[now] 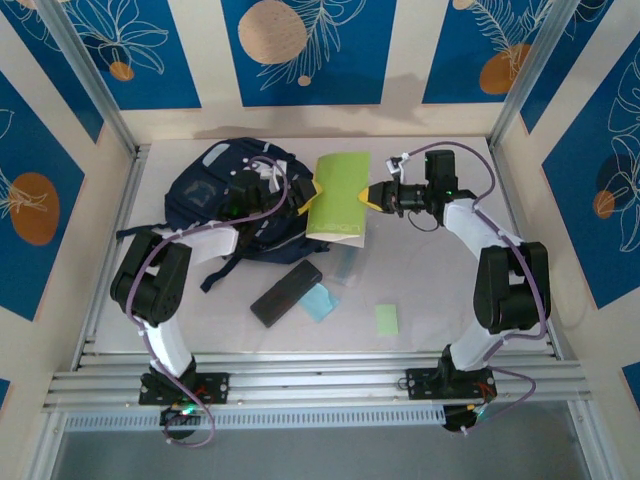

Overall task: Pack the student bag
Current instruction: Pass the book.

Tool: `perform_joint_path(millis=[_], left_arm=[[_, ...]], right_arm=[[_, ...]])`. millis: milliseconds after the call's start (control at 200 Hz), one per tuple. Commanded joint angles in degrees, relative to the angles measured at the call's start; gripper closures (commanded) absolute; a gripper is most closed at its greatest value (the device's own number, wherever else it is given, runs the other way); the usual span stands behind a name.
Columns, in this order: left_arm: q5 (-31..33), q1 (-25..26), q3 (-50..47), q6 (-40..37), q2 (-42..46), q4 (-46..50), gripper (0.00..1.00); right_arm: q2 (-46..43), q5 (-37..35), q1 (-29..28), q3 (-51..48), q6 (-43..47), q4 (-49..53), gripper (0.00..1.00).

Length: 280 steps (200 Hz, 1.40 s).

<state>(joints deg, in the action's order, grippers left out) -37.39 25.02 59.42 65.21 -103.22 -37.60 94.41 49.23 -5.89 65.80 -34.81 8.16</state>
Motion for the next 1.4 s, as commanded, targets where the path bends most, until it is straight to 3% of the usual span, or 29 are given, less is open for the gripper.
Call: perform_joint_path(millis=[0,235,420,520,580,640,700,740,760,805,1080,1185,1395], left_arm=[[-2.3,0.6,1.7,-3.2,3.6,-0.7,0.42],[-3.0,1.2,2.4,-1.2,2.2,-3.1,0.49],[-3.1,1.3,2.2,-1.8,2.4,-2.3,0.81],[-2.0,1.1,2.2,-3.5,3.1,-0.3,0.88],[-0.3,1.0,2.1,-4.8,3.6,1.7,0.93],[3.1,0.7,2.0,-6.0,4.1,3.4,1.00],[7.4,0.4,1.8,-6.2,4.2,3.9,1.00],[10.0,0.3,1.8,-6.0,4.0,2.8,1.00],[11.2,0.3,1.9,-6.0,3.8,2.3,1.00],[13.8,0.3,2.3,-5.6,3.4,1.5,1.00],[28.8,0.9,0.6,-1.4,3.9,-4.4,1.00],[33.0,1.8,-1.7,0.0,5.2,-7.0,1.00],[35.3,3.6,-6.2,5.3,6.4,-13.2,1.00]], right_arm=[[0.8,-3.9,0.5,0.5,5.7,10.1,1.00],[4.5,-4.8,-2.6,3.0,5.8,9.1,1.00],[6.7,-6.5,-4.5,5.3,6.5,9.9,1.00],[6.1,-8.5,-4.4,5.8,6.2,10.5,0.99],[4.9,-12.4,-4.4,6.0,4.3,12.1,0.84],[2.8,-18.2,-4.5,5.7,0.3,14.1,0.49],[-0.1,-24.0,-4.7,3.7,-6.1,15.0,0.26],[-2.3,-25.5,-5.2,1.6,-9.8,13.8,0.17],[-3.6,-26.3,-5.7,0.2,-12.0,12.7,0.05],[-6.4,-27.8,-7.3,-3.3,-16.7,8.8,0.00],[-14.1,-42.3,-20.8,-21.4,-42.1,-20.9,0.00],[-11.7,-49.3,-26.2,-23.8,-44.2,-34.9,0.00],[-3.2,-51.6,-30.0,-22.5,-46.0,-54.1,0.01]])
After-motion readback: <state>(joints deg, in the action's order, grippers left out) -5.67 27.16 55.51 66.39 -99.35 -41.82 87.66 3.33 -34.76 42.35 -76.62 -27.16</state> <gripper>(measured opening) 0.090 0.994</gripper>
